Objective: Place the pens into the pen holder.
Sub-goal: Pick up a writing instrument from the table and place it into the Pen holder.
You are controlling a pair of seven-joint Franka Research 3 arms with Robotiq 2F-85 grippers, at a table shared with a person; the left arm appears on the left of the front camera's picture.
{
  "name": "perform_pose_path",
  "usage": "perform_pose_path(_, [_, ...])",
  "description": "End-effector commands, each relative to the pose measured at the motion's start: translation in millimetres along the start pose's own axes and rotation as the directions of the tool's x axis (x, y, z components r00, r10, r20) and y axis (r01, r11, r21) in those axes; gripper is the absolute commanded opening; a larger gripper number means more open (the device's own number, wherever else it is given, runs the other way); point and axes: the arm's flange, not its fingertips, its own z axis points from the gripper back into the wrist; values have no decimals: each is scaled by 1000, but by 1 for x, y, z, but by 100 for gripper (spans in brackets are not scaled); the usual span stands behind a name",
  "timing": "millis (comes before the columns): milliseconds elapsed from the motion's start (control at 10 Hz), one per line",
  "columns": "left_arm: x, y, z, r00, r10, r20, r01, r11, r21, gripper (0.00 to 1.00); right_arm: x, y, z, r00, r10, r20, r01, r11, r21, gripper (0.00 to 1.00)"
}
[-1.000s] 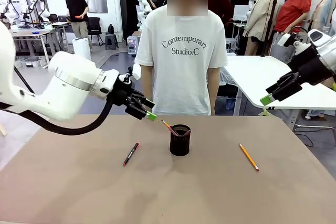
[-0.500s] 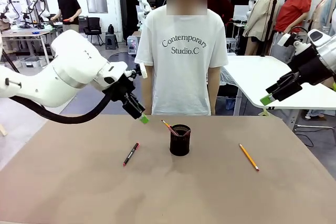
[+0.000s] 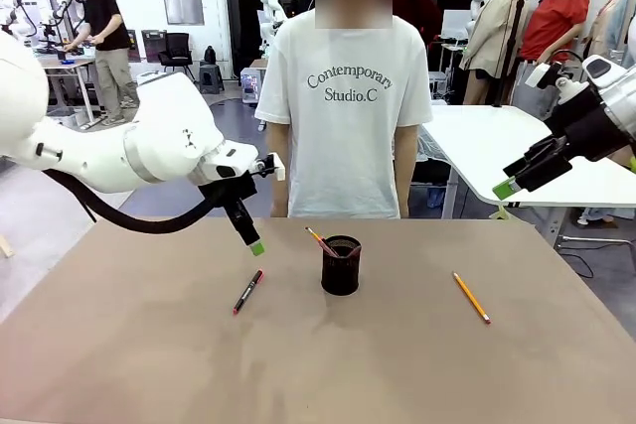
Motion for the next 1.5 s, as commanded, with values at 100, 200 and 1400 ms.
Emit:
perform_pose_path(100, [12,8,-28,994,88,-63,-84,994,71,93,1,-1,0,1000,5,15,-5,1000,8,100])
perform_pose_path(200, [12,11,-34,987,159,-35,-151,976,157,93,1,-1,0,1000,5,15,-5,1000,8,100])
perform_pose_path(1400, [7,14,-43,982,167,-88,-160,984,77,93,1,-1,0,1000,5,15,-5,1000,8,100])
